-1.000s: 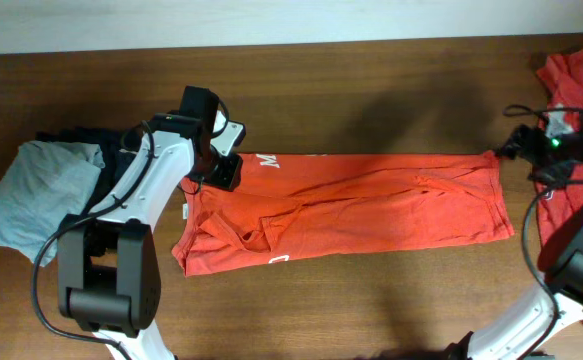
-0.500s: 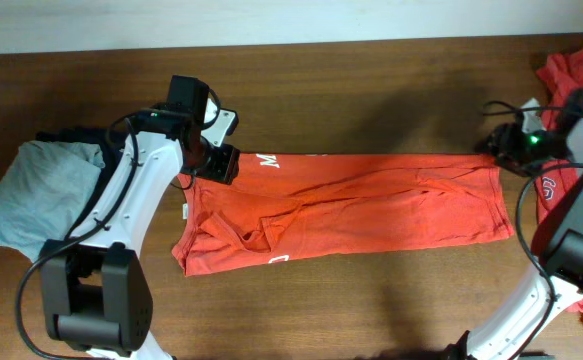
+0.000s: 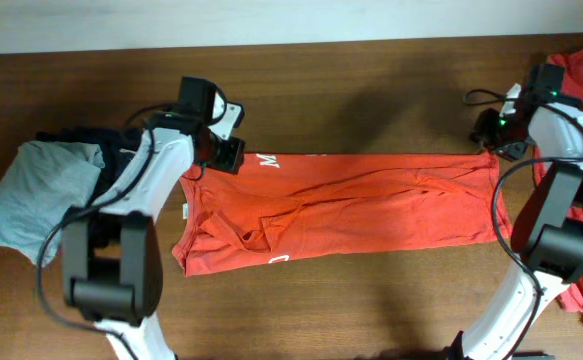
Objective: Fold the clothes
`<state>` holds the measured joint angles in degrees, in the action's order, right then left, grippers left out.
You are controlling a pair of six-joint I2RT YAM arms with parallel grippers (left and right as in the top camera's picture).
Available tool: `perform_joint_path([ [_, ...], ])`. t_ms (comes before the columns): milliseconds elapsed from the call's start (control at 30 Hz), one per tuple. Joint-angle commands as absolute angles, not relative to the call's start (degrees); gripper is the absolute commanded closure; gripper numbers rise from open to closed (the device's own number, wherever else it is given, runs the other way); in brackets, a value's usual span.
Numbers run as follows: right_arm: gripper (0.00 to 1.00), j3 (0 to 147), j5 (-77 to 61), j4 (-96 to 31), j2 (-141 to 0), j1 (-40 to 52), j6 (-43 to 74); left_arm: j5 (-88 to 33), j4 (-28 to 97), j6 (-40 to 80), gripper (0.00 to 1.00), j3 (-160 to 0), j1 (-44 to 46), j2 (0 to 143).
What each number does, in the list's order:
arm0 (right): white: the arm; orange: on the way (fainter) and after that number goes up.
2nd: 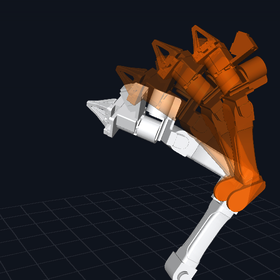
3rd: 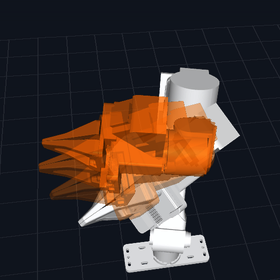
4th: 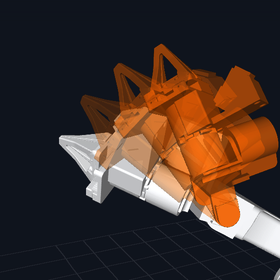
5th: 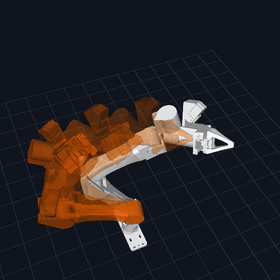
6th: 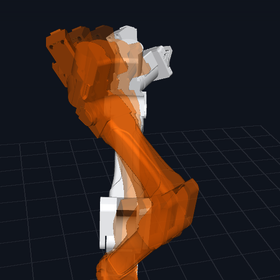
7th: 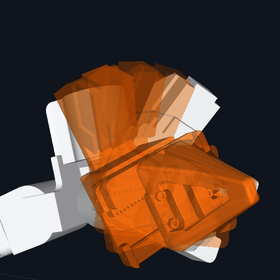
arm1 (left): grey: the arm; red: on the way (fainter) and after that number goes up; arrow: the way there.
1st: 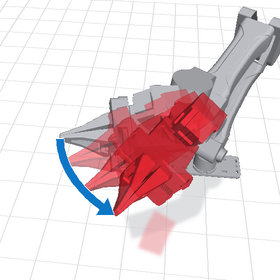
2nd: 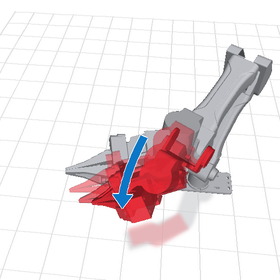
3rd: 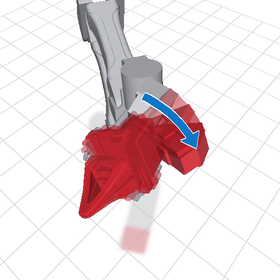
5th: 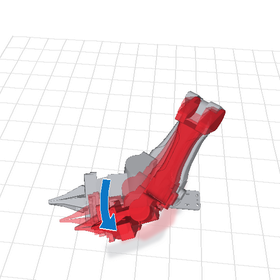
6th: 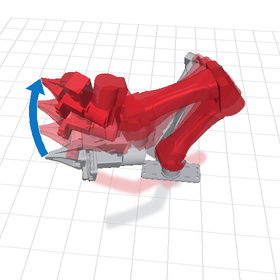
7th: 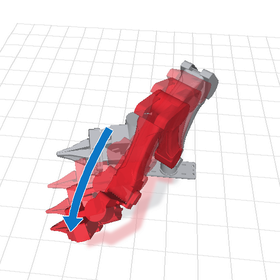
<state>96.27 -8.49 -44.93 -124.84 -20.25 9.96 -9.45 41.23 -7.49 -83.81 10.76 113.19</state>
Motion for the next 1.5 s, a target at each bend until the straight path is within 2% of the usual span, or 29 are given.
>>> perform_joint_path([
  [0,0.45,96.64,-5.32,-44.91,-127.13,-18.68,12.58,-9.65,40.80,-7.57,0.48,-82.83,10.76,117.97],
  [467,0.64,96.64,6.74,-44.84,-128.27,-18.92,14.63,-9.15,40.66,-7.18,0.48,-82.78,10.66,123.90],
  [733,0.66,96.73,10.85,-44.18,-128.18,-21.74,17.02,-8.71,41.82,-7.16,0.48,-82.74,10.66,124.18],
  [833,0.63,96.73,5.56,-45.74,-127.59,-23.73,16.99,-8.73,42.13,-7.16,0.50,-82.76,10.66,124.18],
  [900,0.55,96.73,0.45,-47.05,-127.15,-25.47,15.64,-8.51,42.50,-7.16,0.50,-82.98,10.66,124.11],
  [1033,0.43,96.73,-16.62,-51.16,-126.98,-31.35,7.46,-8.56,46.89,-5.17,0.50,-87.74,10.20,122.91],
  [1133,0.39,96.71,-25.36,-55.79,-127.00,-35.24,-0.08,-8.56,50.59,-3.53,0.50,-92.38,9.67,120.79],
  [1267,0.37,96.71,-30.09,-61.84,-127.00,-38.13,-7.27,-8.56,55.48,-3.20,0.49,-99.81,9.52,116.90],
  [1300,0.36,96.71,-30.57,-63.29,-127.00,-38.35,-8.91,-8.54,56.55,-3.22,0.45,-101.97,9.52,115.77],
  [1467,0.28,96.53,-30.68,-66.81,-127.02,-37.34,-14.59,-7.75,60.31,-3.20,0.39,-110.48,9.39,109.71],
])
